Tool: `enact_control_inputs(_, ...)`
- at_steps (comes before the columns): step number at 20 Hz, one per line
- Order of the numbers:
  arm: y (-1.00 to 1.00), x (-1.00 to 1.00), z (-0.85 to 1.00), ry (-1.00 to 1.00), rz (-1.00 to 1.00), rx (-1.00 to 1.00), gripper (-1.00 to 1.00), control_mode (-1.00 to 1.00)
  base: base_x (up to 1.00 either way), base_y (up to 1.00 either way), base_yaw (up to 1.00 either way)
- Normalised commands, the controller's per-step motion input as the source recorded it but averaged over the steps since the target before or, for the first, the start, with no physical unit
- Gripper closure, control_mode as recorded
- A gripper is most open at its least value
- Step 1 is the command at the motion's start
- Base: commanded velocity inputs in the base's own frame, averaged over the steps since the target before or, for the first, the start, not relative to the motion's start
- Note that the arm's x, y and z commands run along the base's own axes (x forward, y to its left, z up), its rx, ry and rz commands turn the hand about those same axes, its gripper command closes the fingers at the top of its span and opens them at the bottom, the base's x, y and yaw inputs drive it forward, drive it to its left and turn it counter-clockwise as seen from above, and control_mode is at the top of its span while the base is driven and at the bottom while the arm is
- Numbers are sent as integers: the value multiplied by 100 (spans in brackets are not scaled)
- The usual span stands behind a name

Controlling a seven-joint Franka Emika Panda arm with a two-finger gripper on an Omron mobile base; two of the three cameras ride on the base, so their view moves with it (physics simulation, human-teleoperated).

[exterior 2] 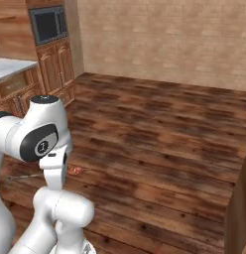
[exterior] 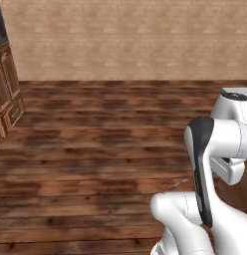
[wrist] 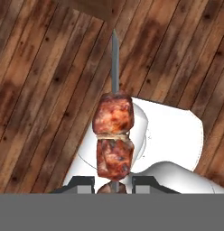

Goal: Place the cold items (potato and lemon) from the fridge in one tupperware on the dining counter. Place the warm items (hot dog and kebab skewer) in the stove area in another tupperware.

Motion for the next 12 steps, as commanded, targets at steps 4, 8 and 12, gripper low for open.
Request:
enact_control_inputs(4, 0, 0, 0, 0, 0, 0, 100, 100, 98, 33, -66)
enact_control_inputs(8, 0, 0, 0, 0, 0, 0, 100, 100, 100, 38, -61)
enact_control_inputs(12, 0, 0, 0, 0, 0, 0, 100, 100, 100, 42, -61)
